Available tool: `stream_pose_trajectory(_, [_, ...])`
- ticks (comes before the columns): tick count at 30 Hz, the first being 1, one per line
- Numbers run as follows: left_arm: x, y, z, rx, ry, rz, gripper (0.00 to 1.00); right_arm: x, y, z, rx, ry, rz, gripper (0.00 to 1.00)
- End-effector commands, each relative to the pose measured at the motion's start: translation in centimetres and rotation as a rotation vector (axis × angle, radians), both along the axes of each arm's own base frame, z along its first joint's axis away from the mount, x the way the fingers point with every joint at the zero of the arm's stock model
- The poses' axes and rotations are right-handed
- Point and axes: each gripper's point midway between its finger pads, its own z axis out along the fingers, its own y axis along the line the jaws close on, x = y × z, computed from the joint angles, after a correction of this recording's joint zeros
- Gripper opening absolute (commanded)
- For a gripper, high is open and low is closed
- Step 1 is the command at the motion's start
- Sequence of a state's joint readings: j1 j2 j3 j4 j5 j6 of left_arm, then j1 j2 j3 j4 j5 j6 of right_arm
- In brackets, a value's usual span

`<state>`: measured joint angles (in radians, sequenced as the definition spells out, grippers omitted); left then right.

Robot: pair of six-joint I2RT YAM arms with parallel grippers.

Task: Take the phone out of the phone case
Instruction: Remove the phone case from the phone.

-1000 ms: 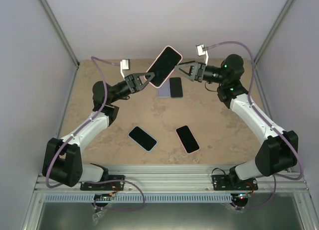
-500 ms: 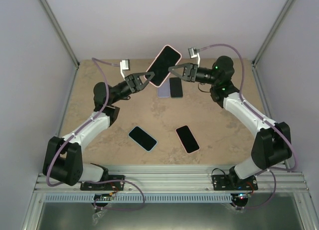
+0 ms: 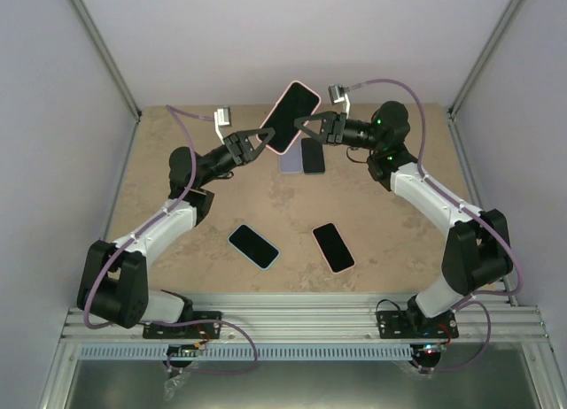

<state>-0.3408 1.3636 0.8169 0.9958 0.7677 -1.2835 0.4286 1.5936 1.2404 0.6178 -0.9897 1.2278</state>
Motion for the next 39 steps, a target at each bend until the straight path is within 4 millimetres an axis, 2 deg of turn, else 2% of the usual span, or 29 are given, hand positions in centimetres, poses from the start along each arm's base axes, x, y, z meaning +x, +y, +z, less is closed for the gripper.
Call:
stream_pose_trajectory(1, [-1.5,0.1,2.5,-0.033,-0.109,-0.006,0.02,-0.1,-0.1,0.7,0.016,-0.031,-0.013,0.01])
stream_pose_trajectory(6, [-2.0,-0.9,1.8,0.078,-0.166,-0.048,0.34,-0.3,-1.4,0.7,0.003,-0.058,-0.035,0.01])
stream_pose_trajectory(11, [-3.8,-1.4,1.1,0.21,-0.288,-0.125,0.47,-1.6,-3.0,1.4,-0.039,-0.163,-0.03,0.01])
stream_pose_trajectory(14, [-5.2,-1.3,0.5,0.271,-0.345,-0.163,0.53,-3.0,-3.9,1.0,-0.079,-0.226,-0.013,0.0])
stream_pose_trajectory(21, [-8.4,-1.2,-1.1,0.369,-0.431,-0.298,0.51,-7.0,-5.4,0.2,-0.12,-0.375,0.089,0.01])
stream_pose_trajectory(25, [-9.7,-1.0,-0.7,0.372,-0.482,-0.31,0.48,-7.7,-5.5,-0.8,-0.158,-0.378,0.149,0.01])
stream_pose_trajectory(29, [-9.5,-1.4,-0.8,0.38,-0.461,-0.31,0.47,-8.1,-5.5,-1.8,-0.167,-0.353,0.178,0.0])
stream_pose_trajectory(34, [-8.3,-2.4,-1.8,0.462,-0.441,-0.288,0.47,-9.0,-5.1,-3.6,-0.173,-0.311,0.196,0.01])
stream_pose_trajectory(39, [-8.4,-3.2,-2.2,0.469,-0.41,-0.316,0.46,-9.8,-4.5,-3.8,-0.172,-0.317,0.226,0.01])
